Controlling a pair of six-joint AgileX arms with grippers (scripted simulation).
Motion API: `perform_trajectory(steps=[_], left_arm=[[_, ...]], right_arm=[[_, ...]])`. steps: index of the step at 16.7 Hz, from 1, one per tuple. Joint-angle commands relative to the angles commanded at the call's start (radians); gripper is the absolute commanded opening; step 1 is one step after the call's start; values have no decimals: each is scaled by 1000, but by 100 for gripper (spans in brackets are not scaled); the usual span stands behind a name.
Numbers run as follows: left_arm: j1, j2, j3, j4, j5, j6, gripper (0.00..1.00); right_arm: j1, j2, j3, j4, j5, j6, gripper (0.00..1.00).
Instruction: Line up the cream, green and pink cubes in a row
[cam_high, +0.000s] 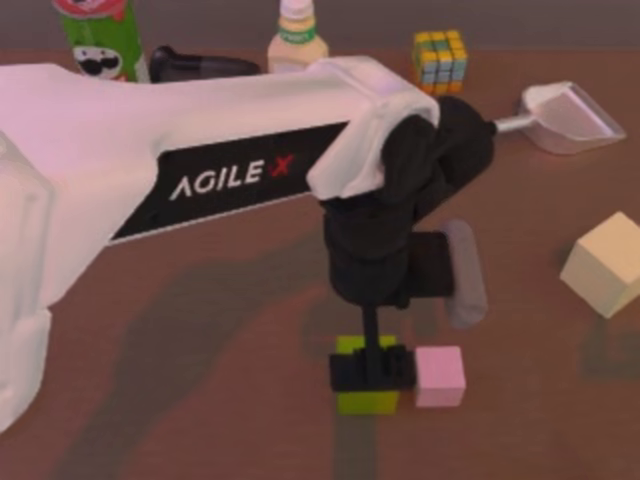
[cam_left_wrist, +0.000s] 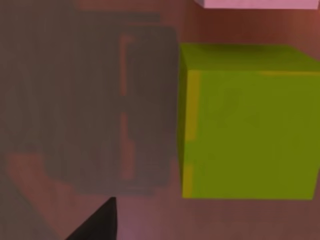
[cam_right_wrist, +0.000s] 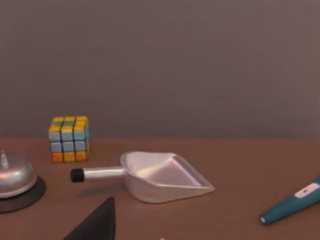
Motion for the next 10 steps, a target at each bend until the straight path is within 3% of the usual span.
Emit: perform_trajectory(steps=[5,10], left_arm=[[2,-6,-12,10,-1,-4,100],[115,-215,-195,132,-11,-79,100]], right_arm=[[1,9,9,-6,0,-3,100],[14,205,199,-133,-2,-65,100]])
